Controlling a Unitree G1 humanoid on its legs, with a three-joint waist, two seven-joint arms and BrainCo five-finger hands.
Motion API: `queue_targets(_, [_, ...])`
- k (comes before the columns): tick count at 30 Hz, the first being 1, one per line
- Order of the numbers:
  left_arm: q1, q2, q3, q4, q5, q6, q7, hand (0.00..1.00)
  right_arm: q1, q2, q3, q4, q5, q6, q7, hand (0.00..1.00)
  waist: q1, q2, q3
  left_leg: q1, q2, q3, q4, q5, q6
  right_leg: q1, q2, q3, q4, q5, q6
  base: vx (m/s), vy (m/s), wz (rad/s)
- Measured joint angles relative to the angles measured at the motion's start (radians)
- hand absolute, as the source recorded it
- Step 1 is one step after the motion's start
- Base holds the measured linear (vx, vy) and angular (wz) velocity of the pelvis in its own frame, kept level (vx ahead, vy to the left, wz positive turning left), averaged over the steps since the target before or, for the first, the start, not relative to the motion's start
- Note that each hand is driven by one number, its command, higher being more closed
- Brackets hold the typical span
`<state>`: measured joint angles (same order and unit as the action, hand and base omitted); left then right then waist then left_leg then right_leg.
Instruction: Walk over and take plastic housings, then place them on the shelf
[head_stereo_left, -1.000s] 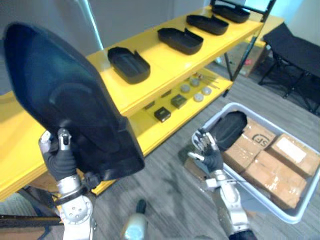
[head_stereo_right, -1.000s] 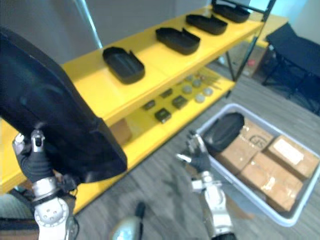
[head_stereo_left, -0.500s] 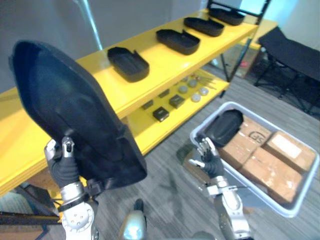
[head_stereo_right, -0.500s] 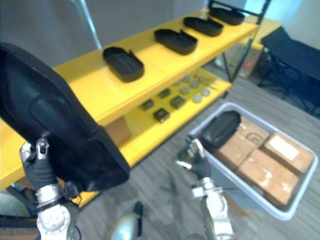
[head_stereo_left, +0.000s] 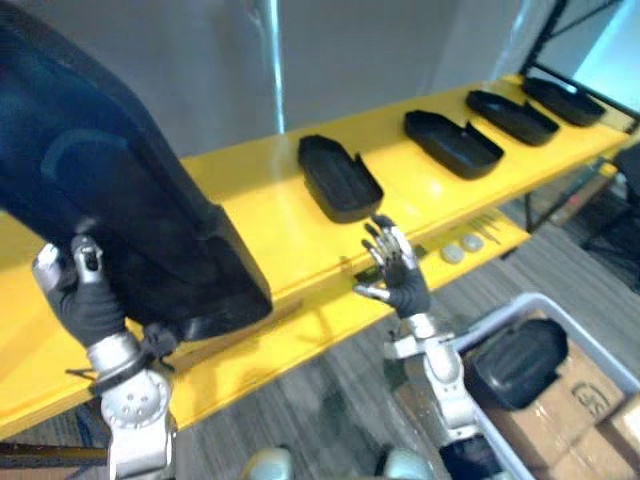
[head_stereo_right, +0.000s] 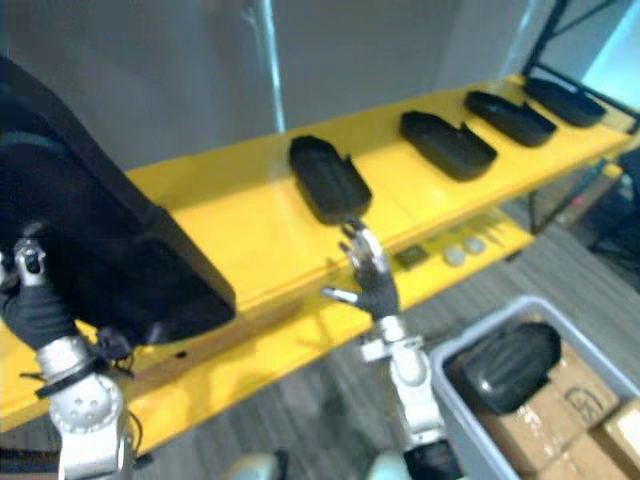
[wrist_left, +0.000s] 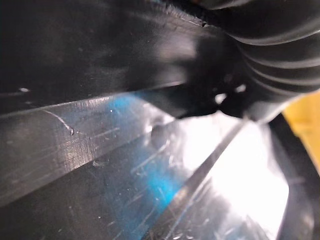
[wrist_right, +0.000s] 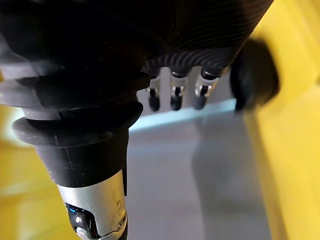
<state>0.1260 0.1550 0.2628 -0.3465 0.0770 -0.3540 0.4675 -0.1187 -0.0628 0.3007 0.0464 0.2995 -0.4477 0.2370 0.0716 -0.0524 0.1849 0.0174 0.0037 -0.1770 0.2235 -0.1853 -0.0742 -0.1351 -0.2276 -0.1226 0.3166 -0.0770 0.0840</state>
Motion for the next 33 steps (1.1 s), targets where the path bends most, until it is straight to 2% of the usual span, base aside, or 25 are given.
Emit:
queue_targets(1, [0.012, -0.019, -0.001, 0.012, 0.0, 0.008, 0.008, 1.0, -0.021, -0.006, 0.025, 0.002, 0.003, 0.003, 0.025, 0.0, 0.006, -0.002, -0.01, -0.001, 0.006, -0.031, 0.009, -0.024, -0.029, 0.015, 0.001, -0.015, -0.003, 0.005, 0.053, 0.24, -0.366, 1.07])
queue_targets(3, [0.098, -0.096, -0.007, 0.013, -0.001, 0.034, 0.003, 1.0, -0.07, -0.061, 0.091, 0.001, 0.046, 0.031, 0.085, 0.0, 0.028, 0.085, -0.045, -0.037, 0.102, -0.048, 0.024, -0.035, -0.056, 0.083, 0.083, -0.13, -0.09, -0.002, 0.016, 0.23, -0.293, 0.92])
queue_targets(5, [0.124, -0.124, -0.001, 0.013, 0.001, 0.038, -0.013, 1.0, -0.091, -0.067, 0.105, 0.001, 0.085, 0.045, 0.101, 0.0, 0.036, 0.108, -0.052, -0.039, 0.127, -0.027, -0.001, -0.005, -0.076, 0.131, 0.102, -0.195, -0.116, 0.001, -0.001, 0.24, -0.248, 0.99])
queue_targets(7, [0.129, -0.145, -0.001, 0.004, 0.001, 0.037, -0.041, 1.0, -0.111, -0.065, 0.119, 0.0, 0.1, 0.061, 0.102, 0.0, 0.053, 0.112, -0.056, -0.04, 0.134, 0.072, -0.032, 0.045, -0.067, 0.185, 0.096, -0.282, -0.143, -0.003, -0.008, 0.18, -0.153, 1.27])
queue_targets(9, [0.129, -0.148, -0.004, -0.012, 0.0, 0.034, -0.087, 1.0, -0.115, -0.06, 0.138, -0.007, 0.094, 0.07, 0.083, 0.0, 0.054, 0.111, -0.058, -0.039, 0.128, 0.15, -0.062, 0.078, -0.045, 0.23, 0.087, -0.356, -0.172, -0.004, -0.009, 0.12, -0.077, 1.16])
queue_targets(11, [0.13, -0.148, -0.011, -0.035, -0.001, 0.029, -0.141, 1.0, -0.115, -0.046, 0.165, -0.016, 0.033, 0.079, 0.026, 0.0, 0.071, 0.1, -0.067, -0.035, 0.109, 0.151, -0.123, 0.118, -0.037, 0.244, 0.073, -0.4, -0.191, -0.004, -0.008, 0.12, -0.007, 0.75])
queue_targets(13, [0.13, -0.146, -0.014, -0.043, 0.0, 0.031, -0.174, 1.0, -0.109, -0.031, 0.161, -0.04, -0.001, 0.081, -0.02, 0.0, 0.081, 0.092, -0.072, -0.033, 0.1, 0.146, -0.142, 0.126, -0.032, 0.25, 0.068, -0.4, -0.206, -0.004, -0.007, 0.08, 0.032, 0.24])
queue_targets(15, [0.129, -0.132, -0.032, -0.043, 0.002, 0.046, -0.2, 1.0, -0.081, -0.02, 0.123, -0.063, 0.001, 0.081, -0.076, 0.0, 0.078, 0.079, -0.076, -0.011, 0.086, 0.149, -0.151, 0.13, -0.028, 0.275, 0.062, -0.398, -0.222, -0.002, -0.004, 0.04, 0.039, 0.03])
queue_targets(16, [0.128, -0.115, -0.047, -0.043, 0.011, 0.054, -0.22, 1.0, -0.036, -0.013, 0.065, -0.107, 0.003, 0.08, -0.121, 0.0, 0.074, 0.068, -0.083, 0.008, 0.083, 0.165, -0.165, 0.131, -0.026, 0.28, 0.052, -0.39, -0.223, -0.002, -0.004, 0.0, 0.049, -0.19])
queue_targets(18, [0.128, -0.093, -0.045, -0.043, 0.017, 0.066, -0.236, 1.0, 0.007, -0.012, 0.005, -0.155, 0.004, 0.079, -0.158, 0.0, 0.064, 0.054, -0.091, 0.02, 0.085, 0.19, -0.182, 0.132, -0.025, 0.272, 0.05, -0.363, -0.224, -0.002, -0.004, -0.02, 0.036, -0.38])
queue_targets(19, [0.127, -0.062, -0.038, -0.04, 0.018, 0.078, -0.248, 1.0, 0.057, -0.01, -0.053, -0.195, 0.003, 0.078, -0.193, 0.0, 0.042, 0.045, -0.097, 0.024, 0.088, 0.216, -0.186, 0.132, -0.025, 0.258, 0.051, -0.337, -0.225, 0.0, -0.001, -0.03, 0.019, -0.5])
queue_targets(20, [0.126, -0.048, -0.037, -0.038, 0.017, 0.082, -0.253, 1.0, 0.08, -0.01, -0.076, -0.208, 0.003, 0.078, -0.202, 0.0, 0.036, 0.043, -0.098, 0.031, 0.09, 0.232, -0.19, 0.132, -0.025, 0.254, 0.052, -0.324, -0.226, 0.002, 0.002, -0.05, 0.017, -0.66])
queue_targets(21, [0.117, -0.022, -0.037, -0.02, 0.016, 0.098, -0.261, 1.0, 0.136, -0.012, -0.123, -0.234, 0.001, 0.079, -0.215, 0.0, 0.017, 0.042, -0.099, 0.047, 0.092, 0.261, -0.198, 0.132, -0.025, 0.246, 0.054, -0.294, -0.226, 0.006, 0.007, -0.04, 0.014, -0.66])
queue_targets(24, [0.047, 0.022, -0.023, 0.084, 0.021, 0.153, -0.278, 1.0, 0.244, -0.015, -0.216, -0.264, 0.0, 0.096, -0.22, 0.0, -0.03, 0.055, -0.1, 0.078, 0.096, 0.321, -0.218, 0.134, -0.027, 0.232, 0.062, -0.233, -0.227, 0.017, 0.015, -0.05, 0.019, -0.67])
queue_targets(26, [-0.002, 0.05, -0.008, 0.165, 0.015, 0.198, -0.285, 1.0, 0.309, -0.015, -0.263, -0.271, -0.003, 0.109, -0.219, 0.0, -0.051, 0.066, -0.107, 0.088, 0.105, 0.374, -0.229, 0.134, -0.028, 0.208, 0.072, -0.191, -0.231, 0.029, 0.011, -0.08, 0.008, -0.68])
queue_targets(27, [-0.037, 0.071, 0.0, 0.217, 0.016, 0.228, -0.284, 1.0, 0.344, -0.014, -0.294, -0.273, -0.024, 0.116, -0.218, 0.0, -0.077, 0.07, -0.109, 0.089, 0.109, 0.395, -0.232, 0.135, -0.028, 0.197, 0.077, -0.17, -0.24, 0.039, 0.013, -0.05, 0.002, -0.54])
queue_targets(30, [-0.147, 0.149, 0.0, 0.392, 0.015, 0.301, -0.274, 1.0, 0.437, -0.022, -0.365, -0.273, -0.078, 0.149, -0.195, 0.0, -0.127, 0.08, -0.107, 0.091, 0.115, 0.454, -0.235, 0.135, -0.029, 0.162, 0.089, -0.111, -0.242, 0.056, 0.011, -0.03, 0.001, -0.53])
queue_targets(33, [-0.224, 0.234, 0.001, 0.536, 0.003, 0.342, -0.272, 1.0, 0.499, -0.039, -0.395, -0.273, -0.093, 0.152, -0.168, 0.0, -0.151, 0.086, -0.104, 0.107, 0.118, 0.488, -0.24, 0.135, -0.029, 0.148, 0.096, -0.081, -0.241, 0.063, 0.009, 0.0, 0.0, -0.39])
